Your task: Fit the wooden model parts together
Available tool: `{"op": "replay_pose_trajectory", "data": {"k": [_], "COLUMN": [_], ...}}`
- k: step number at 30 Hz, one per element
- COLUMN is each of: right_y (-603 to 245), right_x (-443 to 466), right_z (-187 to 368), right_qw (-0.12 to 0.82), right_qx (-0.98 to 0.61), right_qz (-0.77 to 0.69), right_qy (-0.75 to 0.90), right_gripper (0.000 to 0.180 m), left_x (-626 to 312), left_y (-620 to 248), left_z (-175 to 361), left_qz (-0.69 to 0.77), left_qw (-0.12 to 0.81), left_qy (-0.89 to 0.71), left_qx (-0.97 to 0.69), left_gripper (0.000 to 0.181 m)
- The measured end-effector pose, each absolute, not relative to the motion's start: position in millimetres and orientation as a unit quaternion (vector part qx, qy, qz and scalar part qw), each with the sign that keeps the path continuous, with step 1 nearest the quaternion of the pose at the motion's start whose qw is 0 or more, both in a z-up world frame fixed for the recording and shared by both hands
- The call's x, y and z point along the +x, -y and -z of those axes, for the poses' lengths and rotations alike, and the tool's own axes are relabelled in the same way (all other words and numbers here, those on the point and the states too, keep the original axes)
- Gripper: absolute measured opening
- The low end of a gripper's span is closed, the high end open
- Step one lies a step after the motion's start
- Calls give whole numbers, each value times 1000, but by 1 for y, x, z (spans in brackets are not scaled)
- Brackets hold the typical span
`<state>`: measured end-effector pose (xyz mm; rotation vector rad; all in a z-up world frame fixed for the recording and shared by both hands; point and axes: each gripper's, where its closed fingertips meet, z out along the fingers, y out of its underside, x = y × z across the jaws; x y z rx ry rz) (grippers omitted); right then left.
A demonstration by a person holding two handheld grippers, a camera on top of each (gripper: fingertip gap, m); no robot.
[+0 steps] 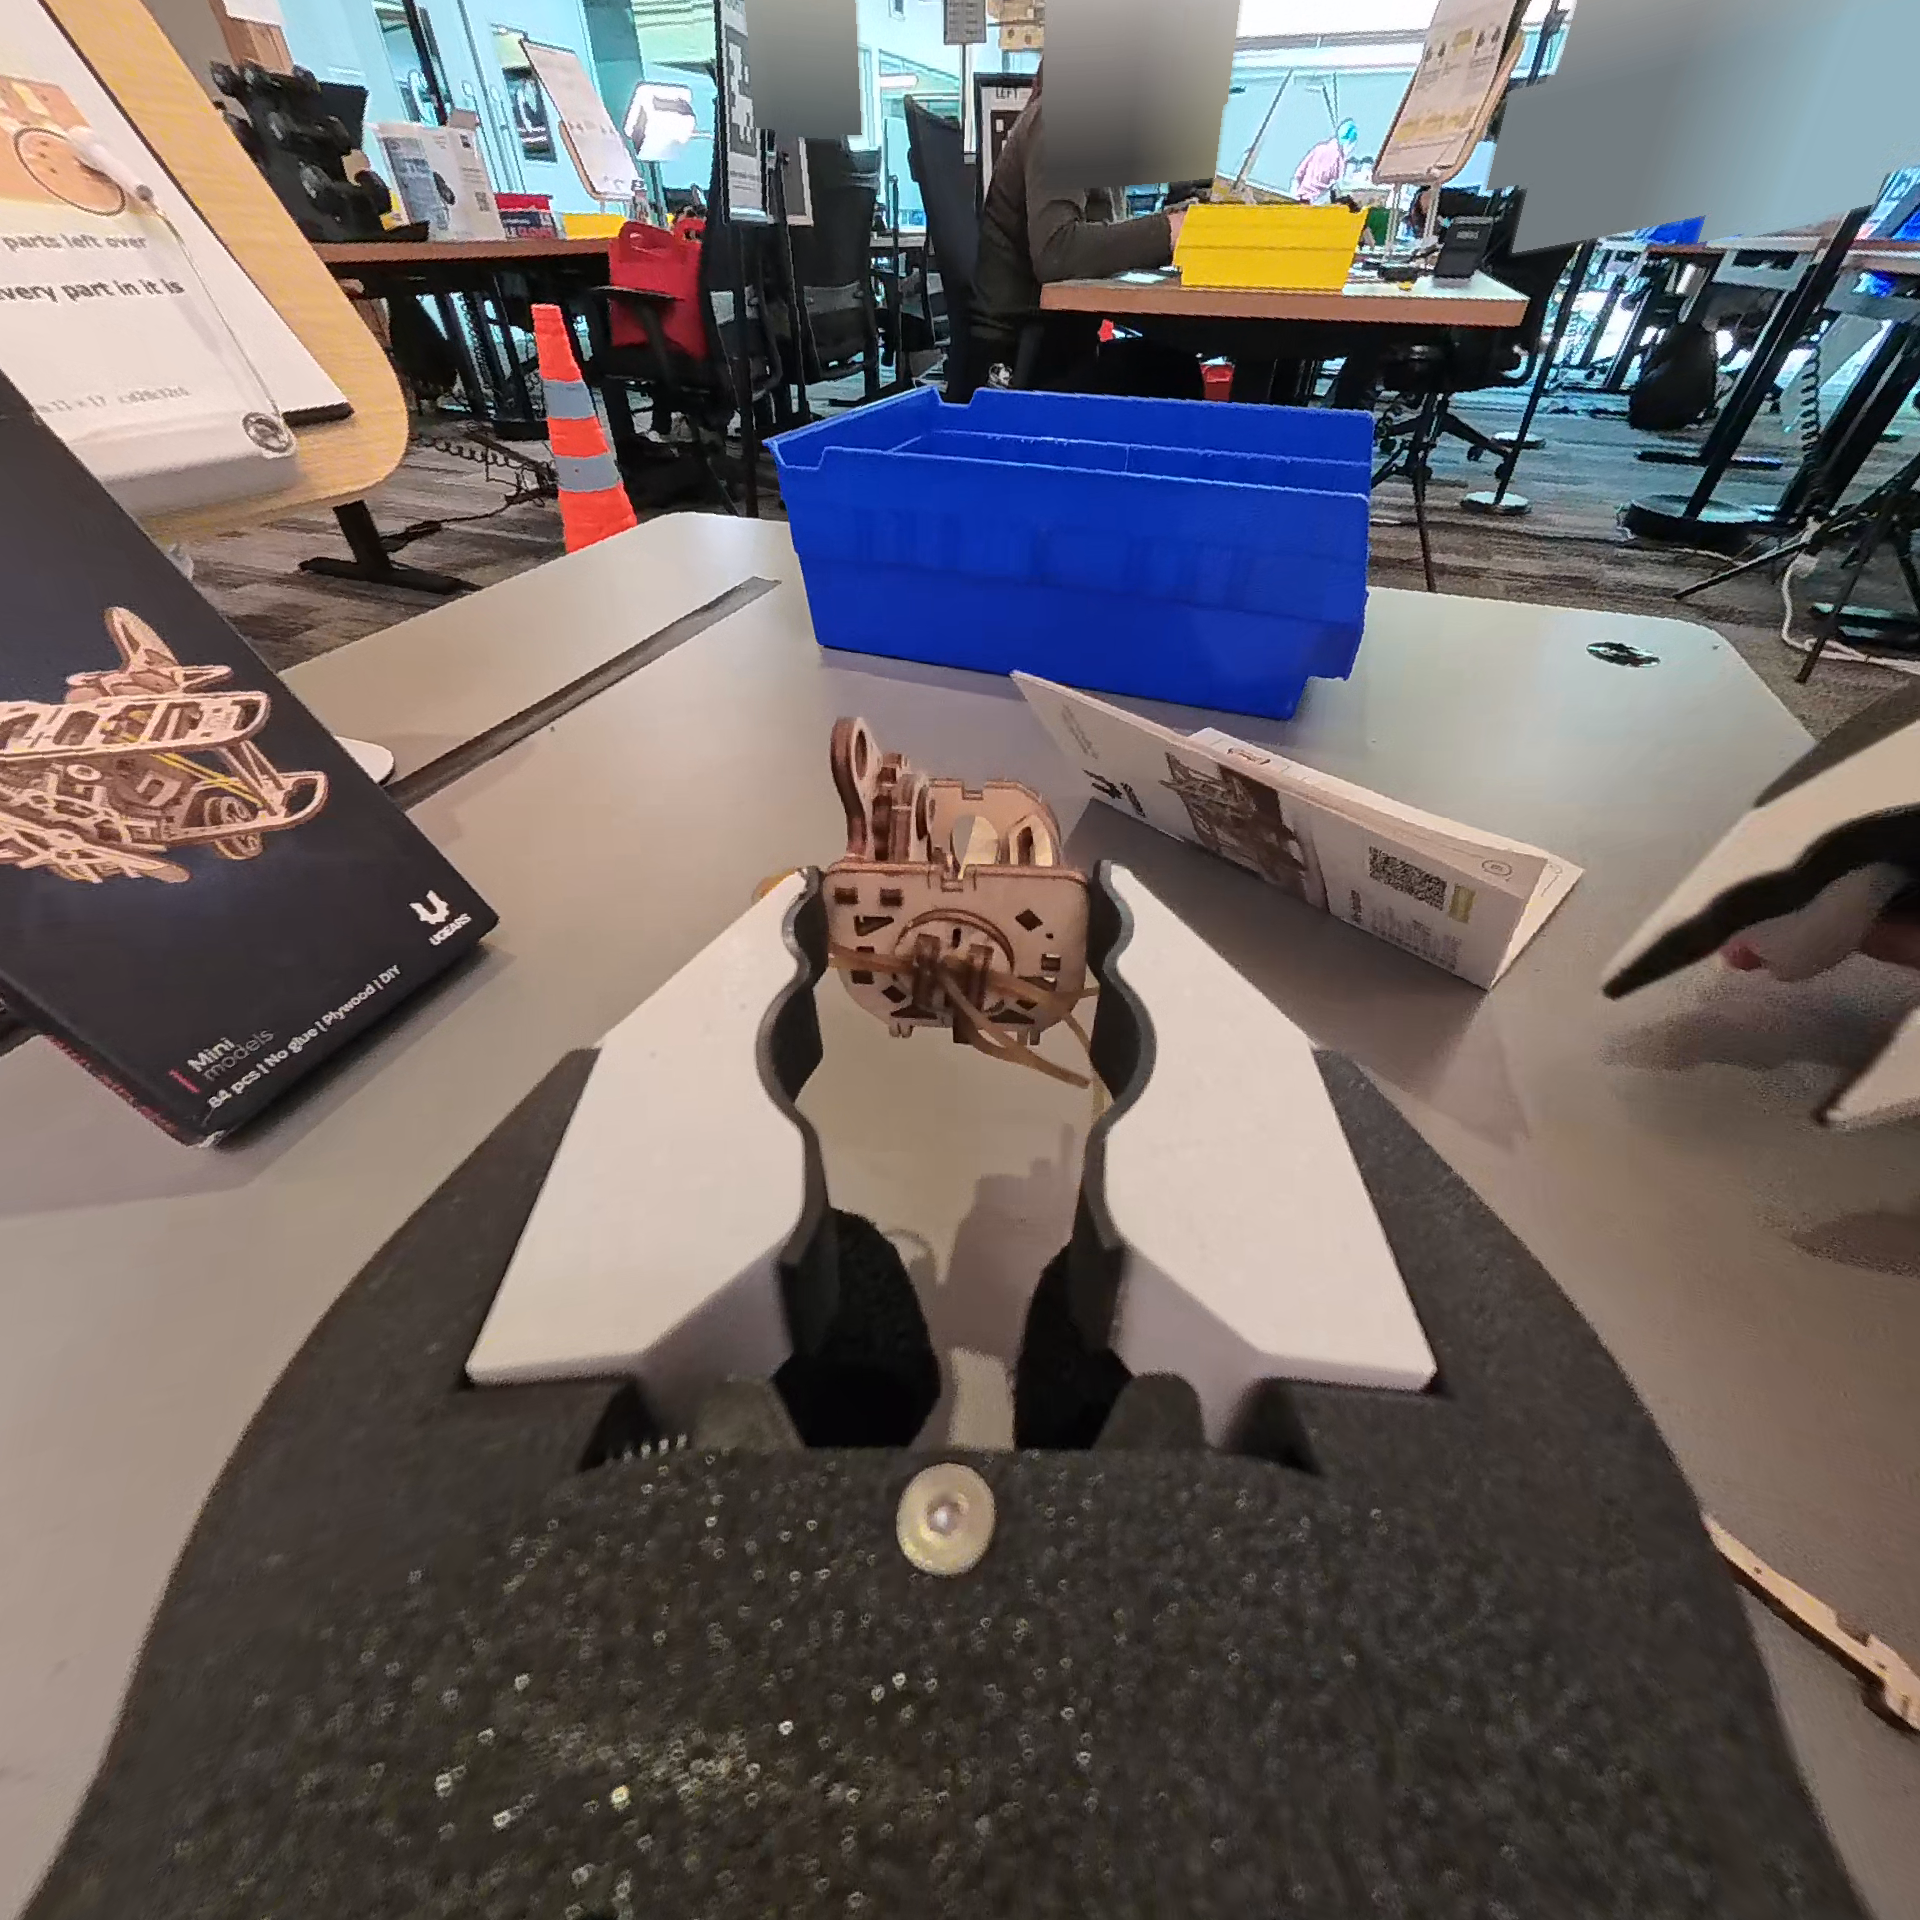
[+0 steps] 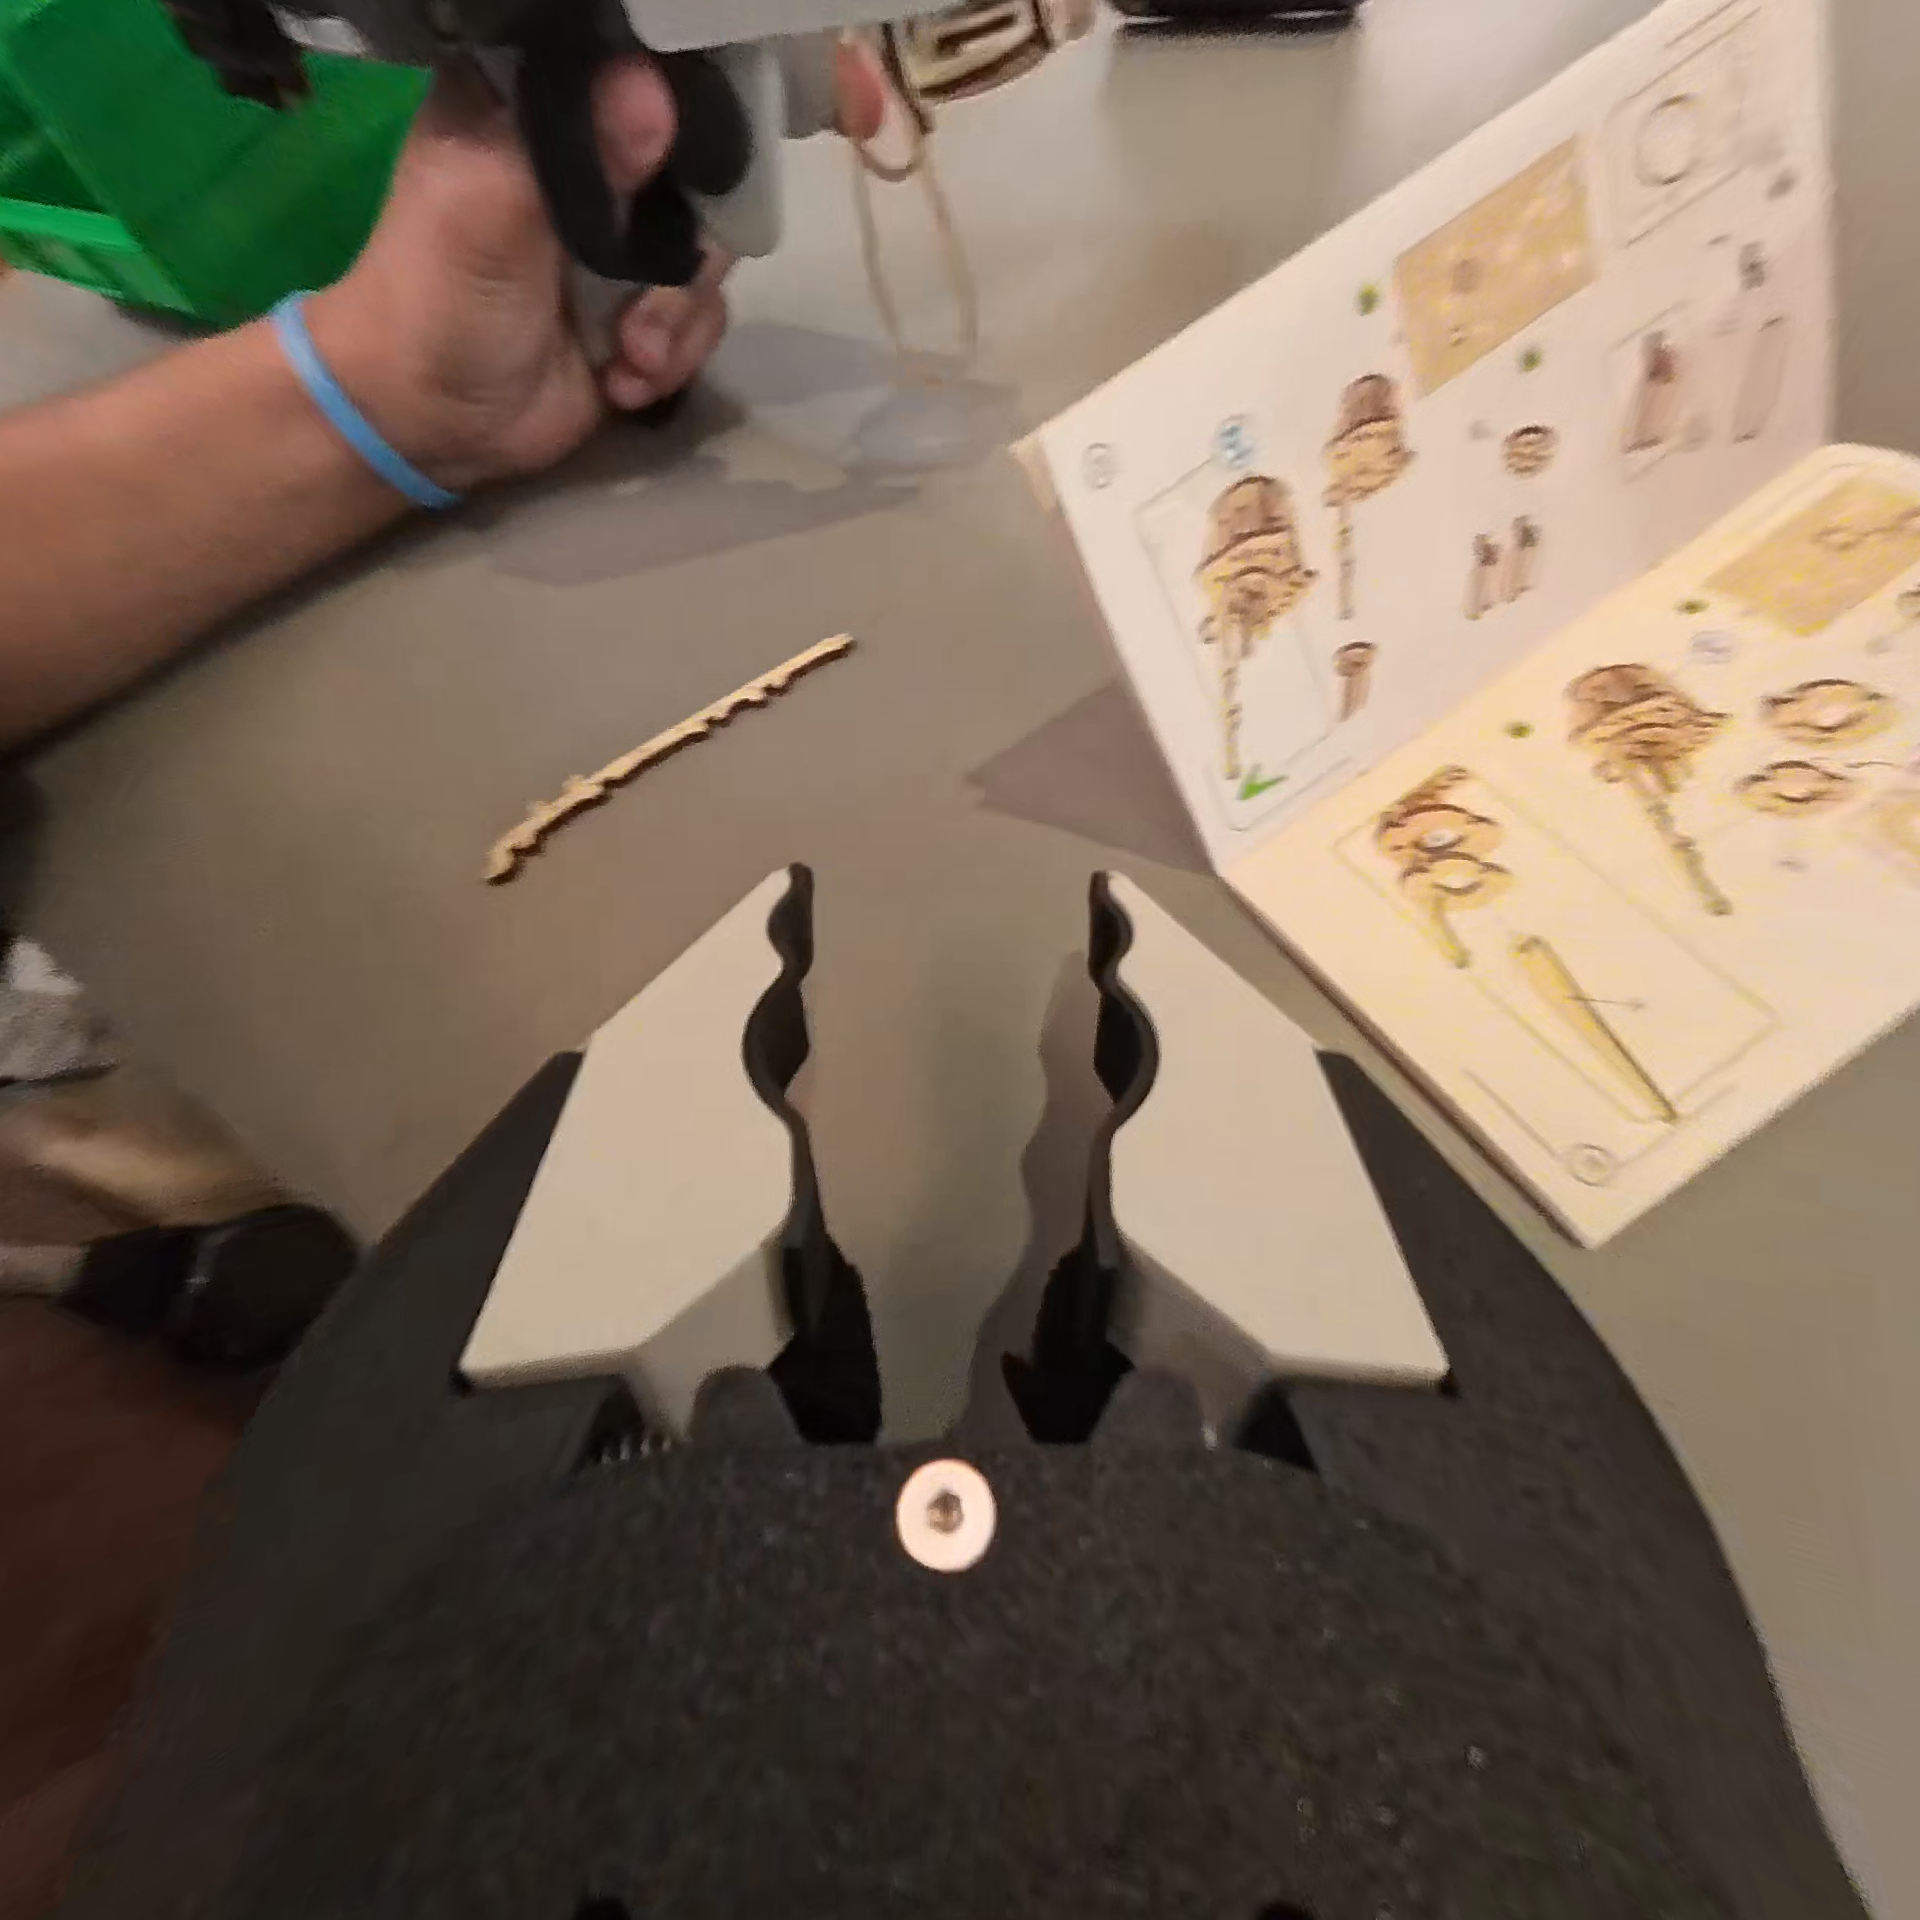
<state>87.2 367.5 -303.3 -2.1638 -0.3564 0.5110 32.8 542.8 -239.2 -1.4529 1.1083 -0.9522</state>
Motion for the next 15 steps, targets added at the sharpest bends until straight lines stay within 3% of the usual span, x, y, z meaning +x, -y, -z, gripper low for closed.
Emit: {"op": "replay_pose_trajectory", "data": {"k": [9,15], "right_y": [-350,-349], "right_x": [58,58], "right_z": [284,278], "right_qw": [427,415], "right_qx": [-843,-835], "right_qz": [-288,-337], "right_qy": [154,128], "right_gripper": [50,50], "left_x": [36,42], "left_y": [-541,-532], "left_z": [243,251], "left_qz": [359,191], "left_qw": [532,614], "left_qy": [-477,-551], "left_qx": [-601,-531], "left_gripper": [48,48]}}
